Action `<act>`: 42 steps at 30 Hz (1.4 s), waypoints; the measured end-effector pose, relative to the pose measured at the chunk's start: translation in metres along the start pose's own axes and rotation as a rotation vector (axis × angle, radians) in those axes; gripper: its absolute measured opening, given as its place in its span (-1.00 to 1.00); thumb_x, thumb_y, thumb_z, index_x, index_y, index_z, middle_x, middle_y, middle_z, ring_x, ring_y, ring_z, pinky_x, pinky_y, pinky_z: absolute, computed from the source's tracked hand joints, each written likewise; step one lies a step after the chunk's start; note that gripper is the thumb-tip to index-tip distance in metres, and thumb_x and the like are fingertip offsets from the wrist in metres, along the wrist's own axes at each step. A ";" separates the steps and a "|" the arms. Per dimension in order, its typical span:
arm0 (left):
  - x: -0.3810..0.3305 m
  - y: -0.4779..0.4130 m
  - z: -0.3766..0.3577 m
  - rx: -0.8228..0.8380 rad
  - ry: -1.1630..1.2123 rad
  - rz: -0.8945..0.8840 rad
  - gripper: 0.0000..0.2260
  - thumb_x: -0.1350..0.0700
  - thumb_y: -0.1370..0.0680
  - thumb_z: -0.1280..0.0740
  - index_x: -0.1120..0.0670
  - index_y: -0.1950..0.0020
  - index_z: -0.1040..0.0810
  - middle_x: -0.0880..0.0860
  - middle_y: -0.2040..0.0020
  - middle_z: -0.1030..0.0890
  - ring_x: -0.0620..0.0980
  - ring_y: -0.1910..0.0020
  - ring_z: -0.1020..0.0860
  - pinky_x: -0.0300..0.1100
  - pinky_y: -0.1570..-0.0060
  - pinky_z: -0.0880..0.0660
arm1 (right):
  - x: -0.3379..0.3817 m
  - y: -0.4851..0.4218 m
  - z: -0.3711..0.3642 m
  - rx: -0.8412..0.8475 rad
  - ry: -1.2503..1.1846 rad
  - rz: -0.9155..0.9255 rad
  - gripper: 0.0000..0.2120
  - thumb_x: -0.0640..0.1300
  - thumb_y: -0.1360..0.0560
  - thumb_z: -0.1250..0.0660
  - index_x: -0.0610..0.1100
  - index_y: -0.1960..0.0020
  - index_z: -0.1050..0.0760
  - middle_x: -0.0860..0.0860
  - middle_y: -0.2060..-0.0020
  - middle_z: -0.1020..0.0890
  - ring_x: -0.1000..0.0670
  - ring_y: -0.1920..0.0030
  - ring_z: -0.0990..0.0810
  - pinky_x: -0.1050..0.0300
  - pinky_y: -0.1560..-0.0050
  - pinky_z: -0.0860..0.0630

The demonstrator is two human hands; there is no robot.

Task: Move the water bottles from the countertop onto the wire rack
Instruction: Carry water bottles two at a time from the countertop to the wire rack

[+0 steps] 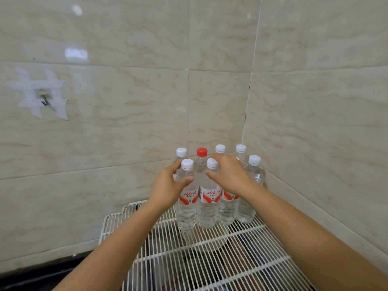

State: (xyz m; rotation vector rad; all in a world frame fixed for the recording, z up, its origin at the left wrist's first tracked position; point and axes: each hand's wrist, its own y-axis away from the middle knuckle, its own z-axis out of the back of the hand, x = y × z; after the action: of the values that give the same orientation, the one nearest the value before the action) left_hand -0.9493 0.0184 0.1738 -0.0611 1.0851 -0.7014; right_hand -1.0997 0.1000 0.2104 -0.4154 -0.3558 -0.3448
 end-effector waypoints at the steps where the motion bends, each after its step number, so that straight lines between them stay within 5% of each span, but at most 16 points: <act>1: 0.002 0.006 0.002 -0.011 -0.055 -0.010 -0.52 0.03 -0.48 -0.40 -0.11 -0.38 -0.39 -0.09 -0.29 -0.53 -0.08 -0.27 -0.45 -0.18 -0.13 -0.36 | 0.000 0.003 0.003 -0.042 0.004 0.005 -0.66 -0.07 -0.51 -0.30 -0.11 -0.26 -0.47 -0.09 -0.13 -0.60 -0.14 -0.11 -0.58 -0.10 -0.09 -0.54; 6: 0.024 0.037 0.015 -0.075 -0.190 0.097 -0.50 -0.04 -0.52 -0.33 0.01 -0.43 -0.33 0.01 -0.39 -0.44 -0.02 -0.36 -0.40 -0.10 -0.30 -0.34 | 0.018 0.021 -0.001 -0.172 -0.131 0.143 -0.72 -0.07 -0.55 -0.26 -0.13 -0.21 -0.52 -0.03 -0.09 -0.59 -0.01 -0.05 -0.54 0.10 0.00 -0.47; 16: 0.082 0.156 0.105 -0.121 -0.399 0.250 -0.54 0.01 -0.56 -0.27 -0.01 -0.45 -0.30 -0.01 -0.44 -0.38 -0.02 -0.40 -0.37 -0.11 -0.34 -0.32 | 0.111 0.077 -0.110 0.241 -0.155 0.377 -0.64 0.00 -0.52 -0.31 -0.14 -0.25 -0.49 -0.07 -0.16 -0.56 -0.06 -0.13 -0.54 0.07 -0.13 -0.43; 21: 0.130 0.246 0.181 -0.208 -0.524 0.433 -0.55 0.00 -0.58 -0.22 0.03 -0.46 -0.29 0.02 -0.42 -0.41 0.00 -0.37 -0.39 -0.10 -0.31 -0.36 | 0.201 0.129 -0.173 0.395 -0.143 0.460 -0.56 0.04 -0.54 -0.26 -0.16 -0.34 -0.42 -0.12 -0.27 -0.51 -0.11 -0.33 -0.41 0.03 -0.31 -0.37; 42: 0.225 0.619 0.520 -0.319 -0.760 1.111 -0.52 -0.03 -0.61 -0.10 0.09 -0.50 -0.14 0.16 -0.42 -0.31 0.19 -0.39 -0.26 0.05 -0.33 -0.32 | 0.612 0.402 -0.356 0.783 -0.003 0.881 -0.51 0.02 -0.56 -0.24 -0.14 -0.42 -0.28 -0.08 -0.33 -0.40 -0.13 -0.35 -0.34 -0.11 -0.31 -0.35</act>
State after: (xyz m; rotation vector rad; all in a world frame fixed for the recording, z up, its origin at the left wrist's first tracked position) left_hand -0.1531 0.2322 0.0172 0.0101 0.3501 0.4900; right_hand -0.3085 0.1333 0.0192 0.2205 -0.2546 0.6503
